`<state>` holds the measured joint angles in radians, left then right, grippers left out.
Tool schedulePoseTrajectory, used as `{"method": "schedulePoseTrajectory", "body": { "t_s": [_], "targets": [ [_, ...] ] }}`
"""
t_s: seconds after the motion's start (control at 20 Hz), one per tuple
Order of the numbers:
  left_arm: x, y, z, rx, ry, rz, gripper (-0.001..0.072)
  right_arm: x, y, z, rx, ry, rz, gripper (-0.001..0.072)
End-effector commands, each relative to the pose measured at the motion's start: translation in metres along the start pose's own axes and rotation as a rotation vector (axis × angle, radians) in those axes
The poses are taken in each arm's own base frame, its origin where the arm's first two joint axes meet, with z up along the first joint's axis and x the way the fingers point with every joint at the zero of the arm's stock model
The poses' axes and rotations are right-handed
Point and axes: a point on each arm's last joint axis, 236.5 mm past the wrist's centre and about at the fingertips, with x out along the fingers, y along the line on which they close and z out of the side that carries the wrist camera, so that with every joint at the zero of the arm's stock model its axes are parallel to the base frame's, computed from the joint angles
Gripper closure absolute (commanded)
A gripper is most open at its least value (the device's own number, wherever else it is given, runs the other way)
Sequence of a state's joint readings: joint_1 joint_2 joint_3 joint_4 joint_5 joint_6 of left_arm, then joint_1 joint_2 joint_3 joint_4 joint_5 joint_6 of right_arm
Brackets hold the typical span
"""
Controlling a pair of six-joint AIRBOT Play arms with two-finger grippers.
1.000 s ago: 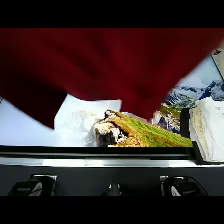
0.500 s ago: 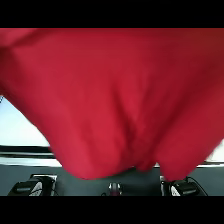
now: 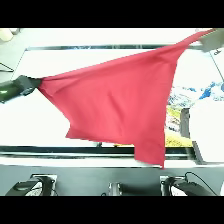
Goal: Fold the shirts.
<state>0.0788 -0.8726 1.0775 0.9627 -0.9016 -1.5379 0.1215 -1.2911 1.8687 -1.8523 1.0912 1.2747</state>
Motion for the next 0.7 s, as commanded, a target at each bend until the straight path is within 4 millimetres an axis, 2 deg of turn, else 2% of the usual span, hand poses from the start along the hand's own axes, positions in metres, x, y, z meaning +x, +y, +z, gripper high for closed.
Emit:
{"method": "schedulePoseTrajectory", "body": {
  "t_s": [0.0,0.05,0.15,0.25,0.3,0.35,0.4,0.45,0.5,0.55,0.6,0.65],
  "targets": [
    [0.06,0.05,-0.012,-0.087,0.059,0.078,0.0681,0.106,0.103,-0.03,0.111,0.106,0.281,0.0695],
    [0.075,0.062,-0.017,-0.107,0.081,0.094,0.0682,0.124,0.128,-0.041,0.143,0.141,0.348,0.0695],
    [0.103,0.084,-0.042,-0.146,0.169,0.126,0.0681,0.15,0.178,-0.062,0.219,0.214,0.487,0.0695],
    [0.123,0.097,-0.073,-0.181,0.277,0.143,0.0681,0.162,0.218,-0.083,0.285,0.292,0.606,0.0695],
    [0.13,0.101,-0.087,-0.196,0.326,0.146,0.0681,0.165,0.23,-0.091,0.299,0.326,0.64,0.0684],
    [0.133,0.102,-0.1,-0.217,0.374,0.143,0.0669,0.166,0.236,-0.098,0.297,0.348,0.656,0.0563],
    [0.132,0.104,-0.108,-0.247,0.414,0.144,0.0511,0.165,0.232,-0.101,0.265,0.35,0.658,0.0403],
    [0.126,0.106,-0.114,-0.265,0.449,0.146,0.0203,0.161,0.224,-0.104,0.218,0.346,0.664,0.0218],
    [0.115,0.11,-0.121,-0.286,0.496,0.149,0.0058,0.155,0.209,-0.111,0.176,0.362,0.66,0.014],
    [0.099,0.117,-0.131,-0.304,0.565,0.154,0.0061,0.149,0.19,-0.124,0.15,0.401,0.645,0.0143],
    [0.08,0.125,-0.143,-0.306,0.646,0.163,0.0107,0.142,0.169,-0.144,0.135,0.463,0.631,0.0165],
    [0.061,0.133,-0.156,-0.294,0.721,0.181,0.0204,0.13,0.154,-0.168,0.128,0.55,0.648,0.0231]
  ]
}}
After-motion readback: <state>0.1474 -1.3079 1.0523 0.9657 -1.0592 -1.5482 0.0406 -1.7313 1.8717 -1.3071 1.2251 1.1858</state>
